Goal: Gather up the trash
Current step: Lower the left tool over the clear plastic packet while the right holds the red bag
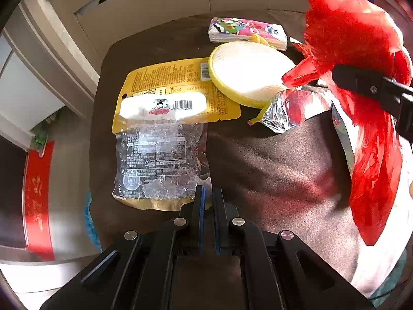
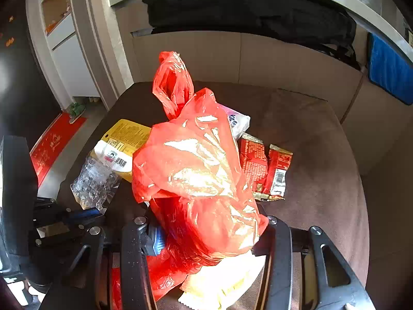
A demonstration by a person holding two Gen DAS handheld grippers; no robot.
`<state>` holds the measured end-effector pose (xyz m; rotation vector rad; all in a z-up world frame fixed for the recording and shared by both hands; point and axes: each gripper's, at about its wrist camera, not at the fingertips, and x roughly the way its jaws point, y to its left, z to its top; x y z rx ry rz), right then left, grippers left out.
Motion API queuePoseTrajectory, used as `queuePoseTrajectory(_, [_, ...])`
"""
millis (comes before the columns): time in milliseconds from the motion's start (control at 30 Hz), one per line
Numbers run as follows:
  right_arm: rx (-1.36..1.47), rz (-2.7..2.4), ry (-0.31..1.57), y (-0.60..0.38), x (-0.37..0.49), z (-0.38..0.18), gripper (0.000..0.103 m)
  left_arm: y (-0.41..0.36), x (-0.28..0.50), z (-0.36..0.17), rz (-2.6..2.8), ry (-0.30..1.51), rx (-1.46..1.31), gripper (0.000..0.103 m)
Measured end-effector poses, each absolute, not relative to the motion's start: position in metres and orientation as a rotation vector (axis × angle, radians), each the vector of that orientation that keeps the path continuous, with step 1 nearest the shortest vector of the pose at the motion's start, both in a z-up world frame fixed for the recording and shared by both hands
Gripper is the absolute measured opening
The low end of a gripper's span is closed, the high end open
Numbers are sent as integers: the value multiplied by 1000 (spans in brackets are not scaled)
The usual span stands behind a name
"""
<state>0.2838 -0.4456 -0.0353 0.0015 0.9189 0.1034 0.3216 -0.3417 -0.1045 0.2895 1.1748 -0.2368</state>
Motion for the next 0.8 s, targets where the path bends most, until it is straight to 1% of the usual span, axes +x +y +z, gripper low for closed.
queuePoseTrajectory(233, [11, 117, 912, -446, 283, -35, 43, -328, 326, -104, -263, 1185, 204, 8])
queuePoseTrajectory(367, [11, 126, 912, -447, 282, -36, 44, -324, 328, -104, -258, 1188, 209, 11])
queuePoseTrajectory(800, [19, 134, 937, -459, 283, -39, 44, -329, 319, -103, -234, 1150, 269, 11])
